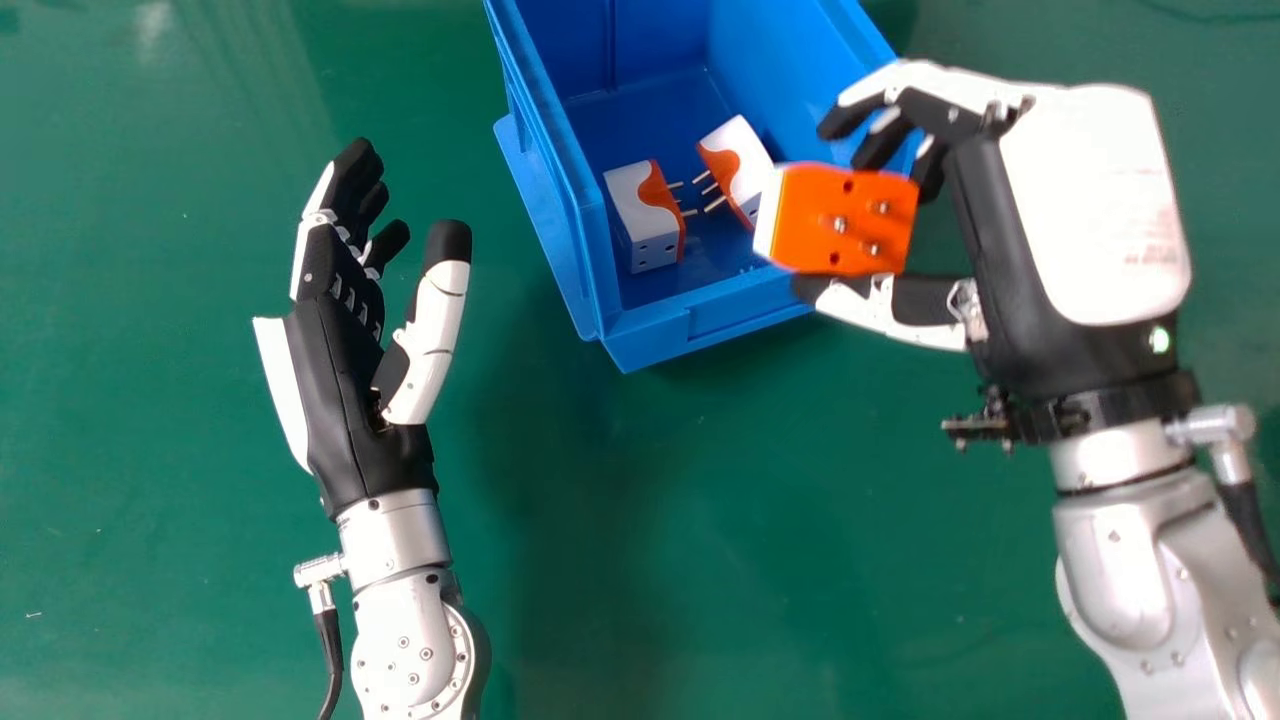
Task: Pick all objects and put in blue box
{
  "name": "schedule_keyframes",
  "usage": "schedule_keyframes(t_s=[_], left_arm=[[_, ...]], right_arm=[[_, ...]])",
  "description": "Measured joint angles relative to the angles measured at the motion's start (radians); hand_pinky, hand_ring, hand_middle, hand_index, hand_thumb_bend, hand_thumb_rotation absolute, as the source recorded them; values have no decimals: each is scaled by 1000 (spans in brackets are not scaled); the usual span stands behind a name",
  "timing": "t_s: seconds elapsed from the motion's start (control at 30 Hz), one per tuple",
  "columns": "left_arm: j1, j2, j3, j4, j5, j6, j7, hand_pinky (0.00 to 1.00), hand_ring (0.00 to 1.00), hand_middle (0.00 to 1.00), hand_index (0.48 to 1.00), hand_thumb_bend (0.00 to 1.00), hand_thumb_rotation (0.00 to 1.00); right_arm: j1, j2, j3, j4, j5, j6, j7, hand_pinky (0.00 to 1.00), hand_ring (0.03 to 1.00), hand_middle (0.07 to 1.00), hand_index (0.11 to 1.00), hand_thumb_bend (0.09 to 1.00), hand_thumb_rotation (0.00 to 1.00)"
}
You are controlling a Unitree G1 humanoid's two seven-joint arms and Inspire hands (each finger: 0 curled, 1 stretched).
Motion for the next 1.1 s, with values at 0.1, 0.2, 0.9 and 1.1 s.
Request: schedule_keyframes(t_s=[0.1, 0.2, 0.9, 1.1], left_arm=[[-7, 0, 0, 6, 0, 0, 0, 827, 870, 865, 817, 718, 522], [-11, 0, 0, 9, 1, 0, 3, 827, 870, 865, 817, 717, 523], [-35, 8, 8, 24, 2, -2, 11, 821, 864, 860, 814, 721, 528], [-41, 14, 7, 28, 10, -2, 20, 819, 862, 858, 814, 722, 530]], right_arm=[[-35, -7, 0, 13, 0, 2, 11, 285, 343, 460, 541, 507, 0], [-73, -8, 4, 47, 1, 9, 27, 293, 346, 464, 543, 507, 0], [-703, 40, 279, 1015, -99, -87, -218, 310, 396, 473, 547, 498, 0], [-794, 89, 403, 1285, -150, -122, -316, 314, 406, 474, 544, 497, 0]])
